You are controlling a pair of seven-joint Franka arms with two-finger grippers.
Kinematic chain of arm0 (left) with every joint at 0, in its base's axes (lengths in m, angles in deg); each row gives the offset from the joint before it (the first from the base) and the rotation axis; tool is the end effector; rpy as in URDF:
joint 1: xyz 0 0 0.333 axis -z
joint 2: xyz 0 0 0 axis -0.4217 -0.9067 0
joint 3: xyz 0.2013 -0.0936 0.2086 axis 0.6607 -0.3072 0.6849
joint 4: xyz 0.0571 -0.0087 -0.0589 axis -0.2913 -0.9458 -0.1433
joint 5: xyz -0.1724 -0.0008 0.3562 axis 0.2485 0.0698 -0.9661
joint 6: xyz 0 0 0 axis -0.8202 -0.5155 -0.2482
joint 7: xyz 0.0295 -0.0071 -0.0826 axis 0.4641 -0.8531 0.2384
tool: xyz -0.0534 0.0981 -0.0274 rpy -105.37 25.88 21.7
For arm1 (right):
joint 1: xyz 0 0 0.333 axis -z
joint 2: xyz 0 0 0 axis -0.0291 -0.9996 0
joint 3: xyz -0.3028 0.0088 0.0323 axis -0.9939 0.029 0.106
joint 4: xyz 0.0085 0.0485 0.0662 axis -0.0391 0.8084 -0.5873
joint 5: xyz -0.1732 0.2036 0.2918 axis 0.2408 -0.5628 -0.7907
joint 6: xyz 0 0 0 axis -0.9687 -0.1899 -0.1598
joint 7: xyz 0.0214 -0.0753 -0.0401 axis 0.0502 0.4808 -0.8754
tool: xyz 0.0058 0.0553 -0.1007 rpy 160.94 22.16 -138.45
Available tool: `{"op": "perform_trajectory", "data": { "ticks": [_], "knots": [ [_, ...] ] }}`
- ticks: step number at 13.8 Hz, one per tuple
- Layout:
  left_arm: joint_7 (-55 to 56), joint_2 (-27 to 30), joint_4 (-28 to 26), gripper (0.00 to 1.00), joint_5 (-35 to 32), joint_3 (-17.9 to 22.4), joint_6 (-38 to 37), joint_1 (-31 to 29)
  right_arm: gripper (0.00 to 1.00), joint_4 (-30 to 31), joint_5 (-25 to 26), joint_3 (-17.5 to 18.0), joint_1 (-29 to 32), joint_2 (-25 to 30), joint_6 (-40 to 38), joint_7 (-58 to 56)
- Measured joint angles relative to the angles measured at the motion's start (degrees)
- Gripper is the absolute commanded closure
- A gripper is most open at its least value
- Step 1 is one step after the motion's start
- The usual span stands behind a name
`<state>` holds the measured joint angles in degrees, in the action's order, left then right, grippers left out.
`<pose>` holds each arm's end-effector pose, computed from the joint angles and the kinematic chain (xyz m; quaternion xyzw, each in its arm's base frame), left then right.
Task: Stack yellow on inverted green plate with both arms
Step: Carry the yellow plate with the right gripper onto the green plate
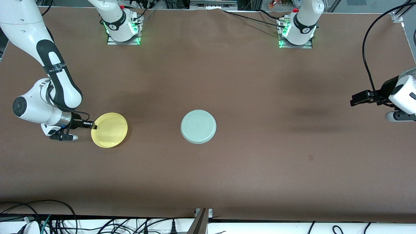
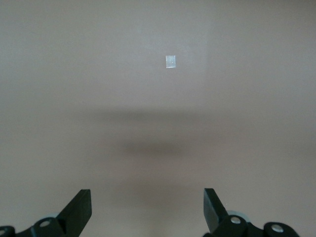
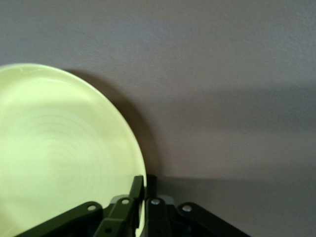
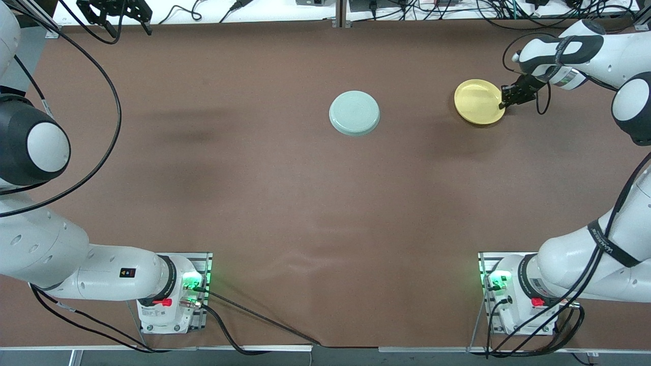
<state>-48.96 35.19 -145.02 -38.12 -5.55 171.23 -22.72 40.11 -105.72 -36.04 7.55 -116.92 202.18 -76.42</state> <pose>0.6101 0.0287 0.5200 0.9979 0.0281 -0.0565 0.0113 0.6028 -0.0926 0.1602 -0.9939 0.0334 0.0228 0.1028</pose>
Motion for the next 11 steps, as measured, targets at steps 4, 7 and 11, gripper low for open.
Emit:
{"op": "perform_trajectory", "data": {
  "ticks": [4,7,11],
  "knots": [
    [0.0,0.0,0.1,0.00,0.0,-0.1,0.0,0.1,1.00,-1.2,-1.3,1.5,0.0,0.6,-3.4,0.0],
    [0.0,-0.1,0.1,0.00,0.0,-0.1,0.0,0.1,1.00,-5.2,-1.5,4.4,0.0,2.7,-11.0,7.6],
    [0.0,-0.1,0.2,0.00,0.0,-0.1,0.0,0.1,1.00,-10.4,-1.6,11.3,-2.6,5.5,-17.6,26.7]
  ]
}}
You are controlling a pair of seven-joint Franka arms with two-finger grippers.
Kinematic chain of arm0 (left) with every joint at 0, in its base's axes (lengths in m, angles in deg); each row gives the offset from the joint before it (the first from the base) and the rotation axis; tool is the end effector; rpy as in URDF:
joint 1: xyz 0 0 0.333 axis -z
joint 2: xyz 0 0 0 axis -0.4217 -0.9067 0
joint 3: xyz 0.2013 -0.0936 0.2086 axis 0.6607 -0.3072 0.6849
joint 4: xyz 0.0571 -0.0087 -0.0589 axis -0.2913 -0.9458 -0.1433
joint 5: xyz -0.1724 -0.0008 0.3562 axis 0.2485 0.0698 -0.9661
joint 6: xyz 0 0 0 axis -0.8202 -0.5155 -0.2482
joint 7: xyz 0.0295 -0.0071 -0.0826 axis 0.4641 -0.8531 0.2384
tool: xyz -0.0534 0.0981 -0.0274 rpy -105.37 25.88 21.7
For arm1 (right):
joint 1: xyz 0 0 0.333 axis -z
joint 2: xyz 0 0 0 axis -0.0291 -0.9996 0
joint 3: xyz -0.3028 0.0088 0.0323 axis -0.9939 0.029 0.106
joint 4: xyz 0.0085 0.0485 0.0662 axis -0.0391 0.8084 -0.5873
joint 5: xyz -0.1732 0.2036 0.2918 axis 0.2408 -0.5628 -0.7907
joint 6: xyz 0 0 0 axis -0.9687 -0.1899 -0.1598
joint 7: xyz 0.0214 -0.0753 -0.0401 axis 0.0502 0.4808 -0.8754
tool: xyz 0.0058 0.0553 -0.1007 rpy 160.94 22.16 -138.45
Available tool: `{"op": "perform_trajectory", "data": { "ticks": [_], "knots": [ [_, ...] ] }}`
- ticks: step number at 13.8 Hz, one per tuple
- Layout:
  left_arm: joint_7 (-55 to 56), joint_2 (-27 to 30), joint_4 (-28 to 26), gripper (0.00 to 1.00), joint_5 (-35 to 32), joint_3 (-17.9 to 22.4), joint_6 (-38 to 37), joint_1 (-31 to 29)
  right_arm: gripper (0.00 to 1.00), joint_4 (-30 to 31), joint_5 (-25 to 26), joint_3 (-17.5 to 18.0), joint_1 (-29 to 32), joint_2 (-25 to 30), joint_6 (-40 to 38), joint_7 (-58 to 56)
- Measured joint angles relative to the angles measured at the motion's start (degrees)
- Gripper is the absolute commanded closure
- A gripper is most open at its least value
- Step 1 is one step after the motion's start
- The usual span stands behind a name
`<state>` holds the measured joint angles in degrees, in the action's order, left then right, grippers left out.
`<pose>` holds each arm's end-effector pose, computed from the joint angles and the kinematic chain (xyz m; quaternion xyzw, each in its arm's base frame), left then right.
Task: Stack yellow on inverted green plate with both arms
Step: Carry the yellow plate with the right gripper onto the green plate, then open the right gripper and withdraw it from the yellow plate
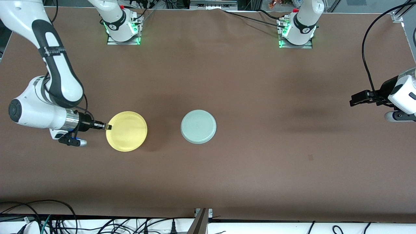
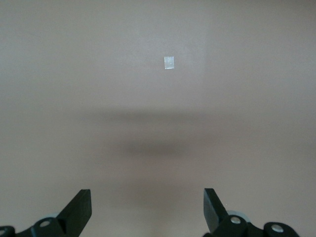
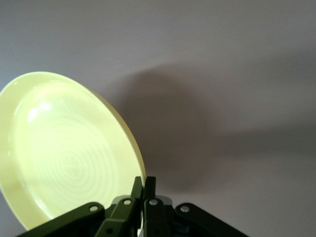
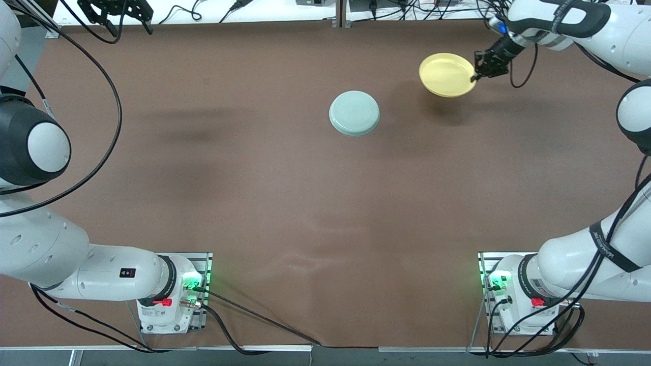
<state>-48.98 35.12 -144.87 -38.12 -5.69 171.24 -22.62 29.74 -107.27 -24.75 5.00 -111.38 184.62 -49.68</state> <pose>0.6107 0.0262 0.5205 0.9980 0.0258 -0.0557 0.0114 0.6442 0.0621 0.2804 -0.9737 0.1275 0.0788 0.1718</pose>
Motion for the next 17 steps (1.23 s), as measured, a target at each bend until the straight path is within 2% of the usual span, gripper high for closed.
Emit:
{"op": "perform_trajectory", "data": {
  "ticks": [3,5,7,10,16,17],
  "knots": [
    [0.0,0.0,0.0,0.00,0.0,-0.1,0.0,0.0,1.00,-2.1,0.0,1.1,-7.9,-0.2,0.3,15.1],
    [0.0,0.0,0.1,0.00,0.0,-0.1,0.0,0.0,1.00,-2.7,0.0,1.2,-14.3,-0.8,4.0,25.4],
    [0.0,0.0,0.1,0.00,0.0,-0.1,0.0,0.0,1.00,-2.7,0.0,1.2,-19.7,-2.1,9.1,30.8],
    [0.0,0.0,0.1,0.00,0.0,-0.1,0.0,0.0,1.00,-2.5,0.0,1.1,-23.8,-5.4,14.5,32.3],
    [-0.1,-0.1,0.1,0.00,0.0,-0.1,0.0,-0.1,1.00,2.2,0.3,0.8,-25.4,-7.8,20.8,32.1],
    [-0.1,-0.2,0.1,0.00,0.0,-0.1,0.0,-0.1,0.73,2.6,0.3,0.8,-25.9,-7.8,20.9,32.1]
  ]
}}
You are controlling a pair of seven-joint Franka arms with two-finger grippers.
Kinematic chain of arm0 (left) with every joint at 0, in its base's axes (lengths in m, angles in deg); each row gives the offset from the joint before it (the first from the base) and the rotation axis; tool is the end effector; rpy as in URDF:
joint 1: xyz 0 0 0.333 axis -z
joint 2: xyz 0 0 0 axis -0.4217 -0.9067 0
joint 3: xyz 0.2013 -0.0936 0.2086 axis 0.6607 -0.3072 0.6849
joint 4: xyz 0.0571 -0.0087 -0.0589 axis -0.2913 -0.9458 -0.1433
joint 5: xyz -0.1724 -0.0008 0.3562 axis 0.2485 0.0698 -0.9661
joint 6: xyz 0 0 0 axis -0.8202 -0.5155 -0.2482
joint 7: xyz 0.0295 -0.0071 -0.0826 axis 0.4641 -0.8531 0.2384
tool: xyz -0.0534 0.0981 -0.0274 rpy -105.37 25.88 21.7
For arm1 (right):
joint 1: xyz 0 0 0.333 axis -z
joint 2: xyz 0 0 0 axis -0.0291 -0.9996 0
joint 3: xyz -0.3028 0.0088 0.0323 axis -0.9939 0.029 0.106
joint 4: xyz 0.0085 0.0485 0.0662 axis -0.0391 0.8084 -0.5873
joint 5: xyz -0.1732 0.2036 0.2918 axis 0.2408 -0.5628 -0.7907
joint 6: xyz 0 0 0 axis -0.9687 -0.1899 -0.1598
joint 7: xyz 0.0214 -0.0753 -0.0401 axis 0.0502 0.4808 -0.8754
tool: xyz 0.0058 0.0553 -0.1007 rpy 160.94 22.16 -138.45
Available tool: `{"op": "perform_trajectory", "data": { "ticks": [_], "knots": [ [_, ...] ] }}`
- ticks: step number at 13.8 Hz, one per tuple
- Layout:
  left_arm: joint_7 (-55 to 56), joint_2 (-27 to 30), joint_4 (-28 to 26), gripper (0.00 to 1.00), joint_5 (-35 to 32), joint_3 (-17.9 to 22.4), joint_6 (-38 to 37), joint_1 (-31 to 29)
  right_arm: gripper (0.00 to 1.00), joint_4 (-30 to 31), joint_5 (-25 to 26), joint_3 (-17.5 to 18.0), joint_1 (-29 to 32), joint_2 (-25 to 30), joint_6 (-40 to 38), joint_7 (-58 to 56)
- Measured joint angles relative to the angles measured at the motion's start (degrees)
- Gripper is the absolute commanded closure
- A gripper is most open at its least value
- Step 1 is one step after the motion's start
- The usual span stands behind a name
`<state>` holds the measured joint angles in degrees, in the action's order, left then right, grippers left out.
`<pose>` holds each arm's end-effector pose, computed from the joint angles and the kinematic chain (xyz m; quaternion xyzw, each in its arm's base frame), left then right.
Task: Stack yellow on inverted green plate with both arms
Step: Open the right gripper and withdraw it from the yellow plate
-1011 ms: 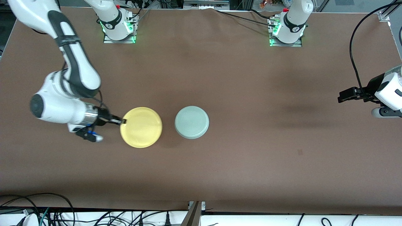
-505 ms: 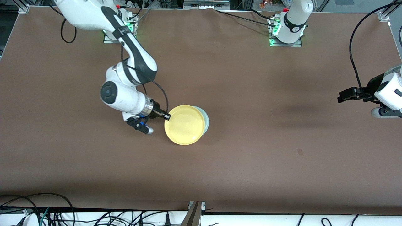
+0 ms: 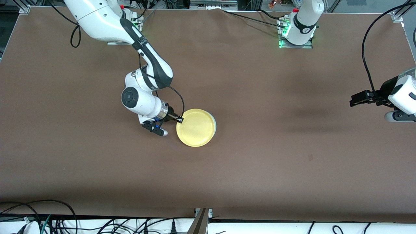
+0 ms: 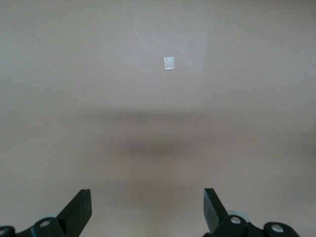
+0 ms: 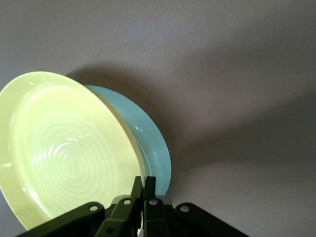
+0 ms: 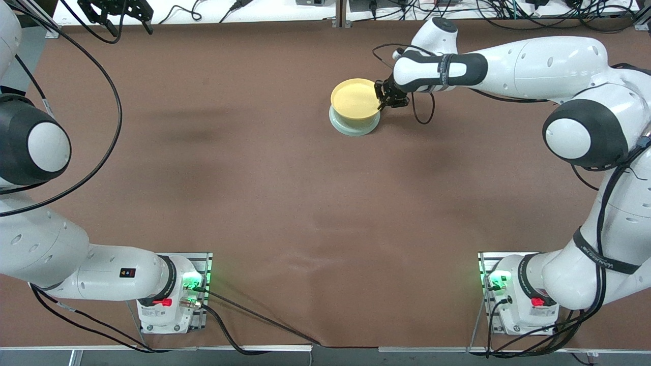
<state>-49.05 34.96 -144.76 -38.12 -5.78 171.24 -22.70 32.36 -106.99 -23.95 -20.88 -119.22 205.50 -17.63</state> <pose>0.6115 0.0262 0.5197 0.9980 0.0251 -0.0562 0.0114 0.5678 0.3381 0.2013 -0.9621 0.2162 0.0715 0.1501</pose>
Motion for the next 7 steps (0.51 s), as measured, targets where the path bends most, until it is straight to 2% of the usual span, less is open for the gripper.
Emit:
{"op": "perform_trajectory", "data": {
  "ticks": [1,4,7],
  "knots": [
    [0.0,-0.1,0.0,0.00,0.0,0.0,0.0,0.0,0.01,0.3,0.0,0.0,-0.4,0.0,0.1,0.0],
    [0.0,-0.2,0.0,0.00,0.0,0.0,0.0,0.0,0.00,0.4,0.0,-0.1,-0.7,0.8,0.3,0.1],
    [0.0,-0.2,0.0,0.00,0.0,0.0,0.0,-0.1,0.00,0.2,0.1,-2.0,-0.7,4.2,-0.3,0.1]
  ]
}}
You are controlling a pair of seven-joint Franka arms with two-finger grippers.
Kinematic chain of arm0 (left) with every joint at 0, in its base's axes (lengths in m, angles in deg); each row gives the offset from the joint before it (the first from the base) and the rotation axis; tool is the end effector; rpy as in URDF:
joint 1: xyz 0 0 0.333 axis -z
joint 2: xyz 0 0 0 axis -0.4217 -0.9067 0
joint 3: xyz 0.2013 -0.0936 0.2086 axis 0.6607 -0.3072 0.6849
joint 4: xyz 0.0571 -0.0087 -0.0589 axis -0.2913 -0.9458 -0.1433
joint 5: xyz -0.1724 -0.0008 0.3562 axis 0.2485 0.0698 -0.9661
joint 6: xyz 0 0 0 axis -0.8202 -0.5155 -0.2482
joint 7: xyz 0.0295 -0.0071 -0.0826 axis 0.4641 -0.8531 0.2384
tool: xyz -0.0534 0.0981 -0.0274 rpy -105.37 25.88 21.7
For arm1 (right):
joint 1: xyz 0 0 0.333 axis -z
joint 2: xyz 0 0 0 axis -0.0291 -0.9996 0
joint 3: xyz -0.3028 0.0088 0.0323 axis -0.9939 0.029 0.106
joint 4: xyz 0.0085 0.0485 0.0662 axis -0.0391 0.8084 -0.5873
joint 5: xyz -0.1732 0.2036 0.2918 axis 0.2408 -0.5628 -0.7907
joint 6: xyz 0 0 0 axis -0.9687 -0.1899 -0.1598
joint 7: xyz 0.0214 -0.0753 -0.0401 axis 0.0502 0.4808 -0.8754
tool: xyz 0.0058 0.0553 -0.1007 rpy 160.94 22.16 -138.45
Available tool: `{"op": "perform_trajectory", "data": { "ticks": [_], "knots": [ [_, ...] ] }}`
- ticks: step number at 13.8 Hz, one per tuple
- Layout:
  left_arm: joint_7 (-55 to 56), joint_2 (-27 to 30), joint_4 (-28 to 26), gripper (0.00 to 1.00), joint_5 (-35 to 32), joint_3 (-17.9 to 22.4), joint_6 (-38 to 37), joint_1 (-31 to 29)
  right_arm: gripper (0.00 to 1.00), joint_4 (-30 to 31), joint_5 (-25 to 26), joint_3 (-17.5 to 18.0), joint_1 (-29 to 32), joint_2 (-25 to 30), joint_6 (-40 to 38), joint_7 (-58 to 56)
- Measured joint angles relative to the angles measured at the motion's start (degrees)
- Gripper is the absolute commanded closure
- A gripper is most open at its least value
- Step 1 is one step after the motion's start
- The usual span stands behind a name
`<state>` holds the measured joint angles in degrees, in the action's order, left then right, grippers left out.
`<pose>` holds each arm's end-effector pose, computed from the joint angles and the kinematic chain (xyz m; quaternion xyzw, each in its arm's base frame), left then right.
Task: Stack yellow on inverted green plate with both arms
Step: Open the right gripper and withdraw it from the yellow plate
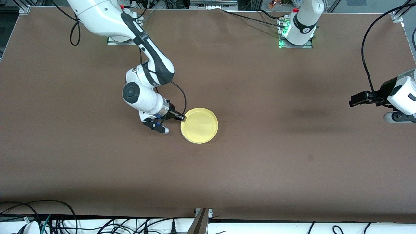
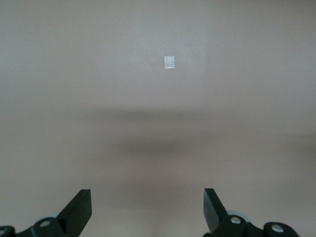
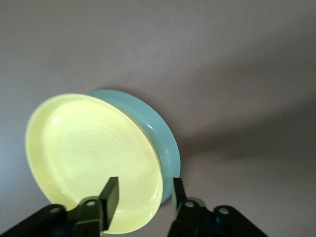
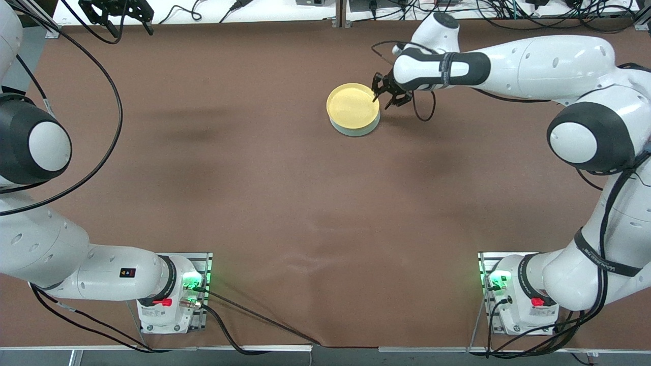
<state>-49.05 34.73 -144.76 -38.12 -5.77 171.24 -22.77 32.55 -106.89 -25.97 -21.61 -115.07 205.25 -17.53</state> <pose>0.6122 0.0270 0.5172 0.9979 0.0258 -0.0582 0.0113 0.5801 0.3287 0.2444 -0.9621 0.2183 0.0379 0.1590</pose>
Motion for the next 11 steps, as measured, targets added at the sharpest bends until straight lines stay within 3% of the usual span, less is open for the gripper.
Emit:
{"op": "perform_trajectory", "data": {
  "ticks": [6,9,11],
  "knots": [
    [0.0,0.0,0.0,0.00,0.0,0.1,0.0,-0.1,0.00,-0.7,5.6,-8.8,0.0,13.4,-12.8,-3.1],
    [0.0,0.0,0.0,0.00,0.0,0.1,0.0,-0.1,0.00,-1.8,6.1,-14.2,0.7,19.0,-22.6,-16.3],
    [0.0,0.0,0.0,0.00,0.0,0.0,0.0,0.0,0.00,-3.2,6.4,-14.6,5.3,22.3,-30.1,-25.1]
  ]
}}
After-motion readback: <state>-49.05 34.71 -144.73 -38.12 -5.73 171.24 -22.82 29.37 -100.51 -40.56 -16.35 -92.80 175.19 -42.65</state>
